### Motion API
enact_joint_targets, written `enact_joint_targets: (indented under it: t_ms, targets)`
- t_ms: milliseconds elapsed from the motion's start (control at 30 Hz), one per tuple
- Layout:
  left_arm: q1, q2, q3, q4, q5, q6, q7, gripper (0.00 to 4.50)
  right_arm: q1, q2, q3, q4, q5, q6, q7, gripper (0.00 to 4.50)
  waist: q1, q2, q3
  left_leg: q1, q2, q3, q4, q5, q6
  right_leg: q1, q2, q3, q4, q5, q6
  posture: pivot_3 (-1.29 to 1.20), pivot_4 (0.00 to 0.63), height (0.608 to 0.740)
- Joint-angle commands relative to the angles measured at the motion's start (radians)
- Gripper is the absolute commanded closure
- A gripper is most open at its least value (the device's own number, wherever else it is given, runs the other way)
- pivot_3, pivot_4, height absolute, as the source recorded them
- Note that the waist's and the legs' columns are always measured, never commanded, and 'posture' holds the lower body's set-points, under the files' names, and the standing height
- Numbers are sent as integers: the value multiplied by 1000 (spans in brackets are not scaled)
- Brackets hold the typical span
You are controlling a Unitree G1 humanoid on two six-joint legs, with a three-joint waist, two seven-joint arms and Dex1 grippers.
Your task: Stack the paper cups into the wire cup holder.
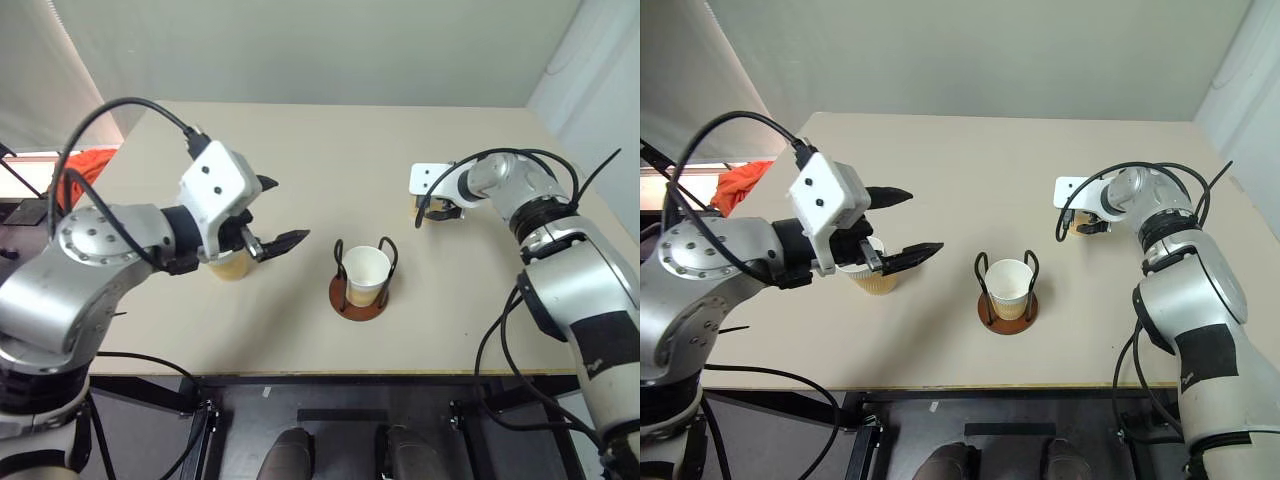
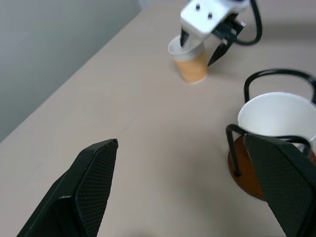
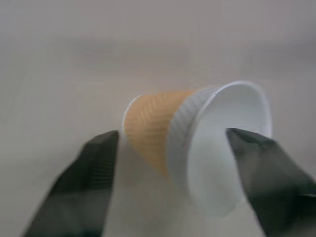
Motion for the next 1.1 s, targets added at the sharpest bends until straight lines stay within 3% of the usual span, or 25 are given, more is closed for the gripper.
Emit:
enact_joint_targets:
  t_ms: [33,200,267,400,467,633,733,867,1100]
  targets:
    - [5,19,55,-42,-29,27,9,0,-13,3,-33,-6,-12,-1,-2,2305,0,0,0,0,0,0,0,0,0,0,0,0,0,0,0,0,150,740]
    - [1,32,78,-55,-48,53,18,0,-16,12,-44,-6,-23,-8,2,4100,-1,0,0,1,0,-1,0,-2,3,0,0,0,1,0,0,0,150,740]
    - [-6,29,82,-63,-60,60,22,0,-17,14,-50,-7,-25,-13,7,4441,-1,0,0,1,1,-1,0,-2,3,0,0,0,1,0,0,0,150,740]
    - [-15,33,102,-65,-89,64,20,0,-31,8,-65,-11,-21,-34,37,4441,-1,0,0,1,0,-1,0,0,0,0,0,0,1,0,-1,0,150,740]
    - [19,82,130,-63,-97,53,-29,0,-59,-6,-89,-22,1,-74,99,4441,-2,0,0,1,0,-1,0,0,-1,0,0,0,2,0,-1,0,150,740]
    - [91,162,429,-22,-352,97,-227,0,-162,-46,-250,-78,181,-182,467,4441,-6,0,1,-1,1,-1,-2,0,-1,-3,1,0,1,0,-2,0,150,740]
    - [140,199,575,40,-419,122,-277,0,-199,-72,-290,-104,213,-225,536,4441,-8,1,1,0,1,-1,-3,0,-1,-2,3,0,1,-3,-6,0,150,740]
    - [189,243,722,131,-531,178,-344,0,-229,-81,-355,-159,353,-213,765,4441,-7,0,1,1,2,-3,-3,0,-1,-1,3,0,1,-7,-10,0,150,740]
    - [270,273,775,152,-601,180,-368,0,-127,-271,46,-565,847,-124,783,4441,-2,0,1,0,0,-2,-2,7,-1,2,3,1,0,-9,-14,0,150,740]
